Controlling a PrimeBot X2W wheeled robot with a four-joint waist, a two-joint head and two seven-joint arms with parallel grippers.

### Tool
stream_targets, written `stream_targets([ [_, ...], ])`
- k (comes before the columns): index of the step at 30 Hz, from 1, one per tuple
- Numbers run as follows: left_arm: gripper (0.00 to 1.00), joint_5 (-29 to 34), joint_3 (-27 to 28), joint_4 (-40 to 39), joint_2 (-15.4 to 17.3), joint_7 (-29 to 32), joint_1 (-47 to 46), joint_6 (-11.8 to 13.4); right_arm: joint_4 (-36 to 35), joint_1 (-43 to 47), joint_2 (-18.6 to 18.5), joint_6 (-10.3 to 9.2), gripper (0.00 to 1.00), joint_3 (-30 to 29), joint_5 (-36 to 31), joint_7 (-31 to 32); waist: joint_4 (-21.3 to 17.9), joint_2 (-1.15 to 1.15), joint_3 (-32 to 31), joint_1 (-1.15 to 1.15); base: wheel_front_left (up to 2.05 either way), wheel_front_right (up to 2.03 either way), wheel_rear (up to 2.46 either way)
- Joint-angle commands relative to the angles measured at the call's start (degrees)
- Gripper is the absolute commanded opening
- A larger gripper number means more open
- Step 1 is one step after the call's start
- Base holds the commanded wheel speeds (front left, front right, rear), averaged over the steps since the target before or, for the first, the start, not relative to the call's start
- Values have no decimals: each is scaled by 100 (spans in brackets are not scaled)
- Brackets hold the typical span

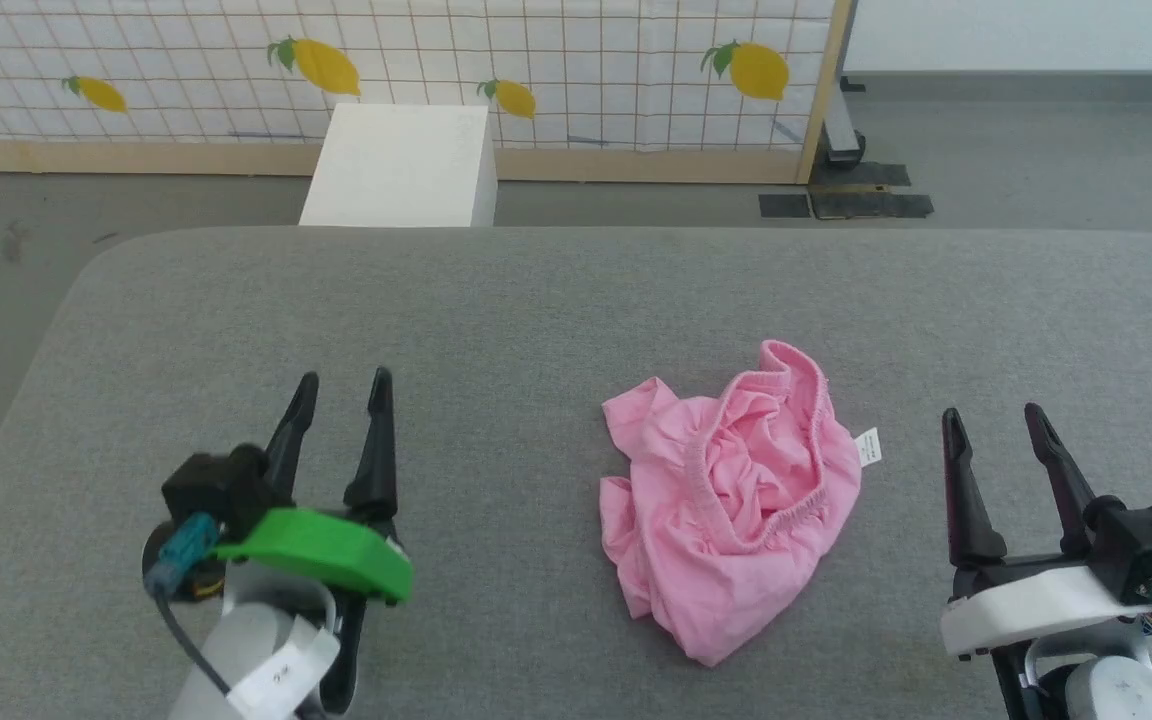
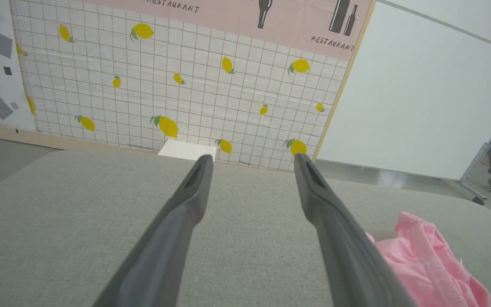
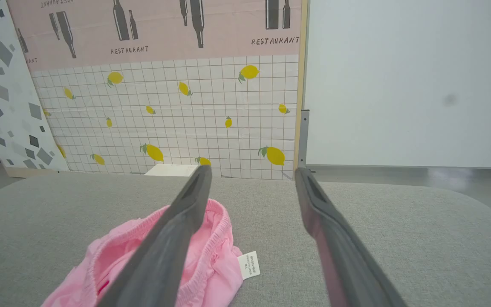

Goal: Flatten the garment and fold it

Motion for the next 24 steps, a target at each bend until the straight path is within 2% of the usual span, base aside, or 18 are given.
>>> stream_targets([
  [1, 100, 155, 107, -91, -51, -20, 211, -56, -11, 78, 1, -9, 100, 1, -18, -29, 53, 0, -19, 0, 0, 0, 0],
  [10, 100, 747, 589, -474, -326, -20, 848, -313, 28, 74, 1, -9, 100, 7, 5, -29, 83, 0, -1, 0, 0, 0, 0],
  [24, 100, 1033, 833, -475, -542, -20, 960, -485, 89, 87, 1, -9, 100, 7, 36, -29, 3, 0, -8, 0, 0, 0, 0],
])
